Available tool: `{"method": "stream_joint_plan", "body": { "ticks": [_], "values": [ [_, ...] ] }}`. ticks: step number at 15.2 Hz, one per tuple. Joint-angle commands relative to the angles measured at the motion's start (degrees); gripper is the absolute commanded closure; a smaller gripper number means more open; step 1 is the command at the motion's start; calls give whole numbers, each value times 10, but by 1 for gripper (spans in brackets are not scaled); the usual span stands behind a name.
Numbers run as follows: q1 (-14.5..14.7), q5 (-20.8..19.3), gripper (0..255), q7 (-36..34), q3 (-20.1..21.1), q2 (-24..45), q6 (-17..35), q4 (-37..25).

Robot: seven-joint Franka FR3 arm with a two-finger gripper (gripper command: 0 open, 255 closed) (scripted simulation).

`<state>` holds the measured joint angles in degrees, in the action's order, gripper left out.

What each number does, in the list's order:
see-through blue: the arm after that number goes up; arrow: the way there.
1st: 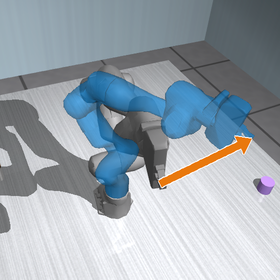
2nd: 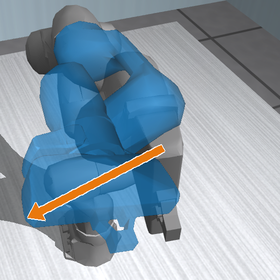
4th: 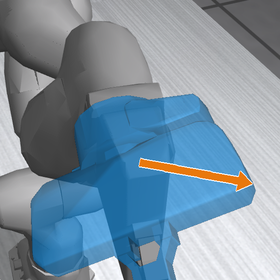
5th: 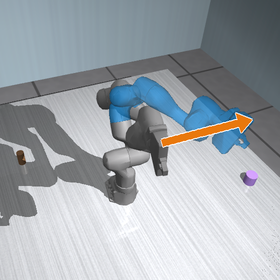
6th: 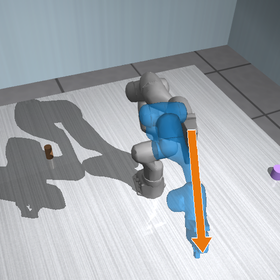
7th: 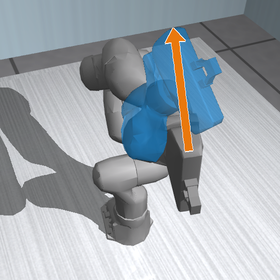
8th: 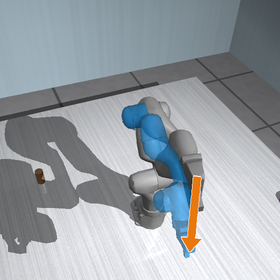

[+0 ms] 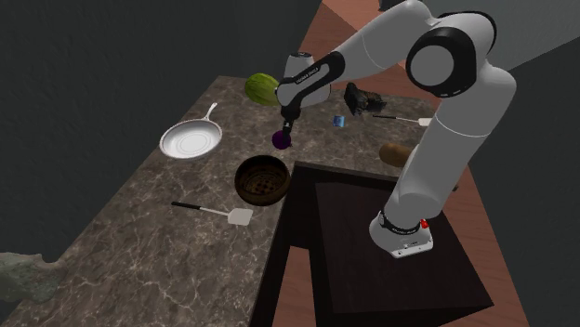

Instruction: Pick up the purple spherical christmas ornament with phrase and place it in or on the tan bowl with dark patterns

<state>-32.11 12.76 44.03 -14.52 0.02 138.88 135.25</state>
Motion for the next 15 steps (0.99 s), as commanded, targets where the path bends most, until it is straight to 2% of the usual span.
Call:
{"method": "stream_joint_plan", "body": {
  "ticks": [1, 5, 6, 15],
  "values": [
    [0, 1, 0, 0, 0, 1, 2, 1],
    [0, 1, 0, 0, 0, 1, 2, 1],
    [0, 1, 255, 0, 0, 1, 2, 1],
    [0, 1, 255, 0, 0, 1, 2, 1]
  ]
}}
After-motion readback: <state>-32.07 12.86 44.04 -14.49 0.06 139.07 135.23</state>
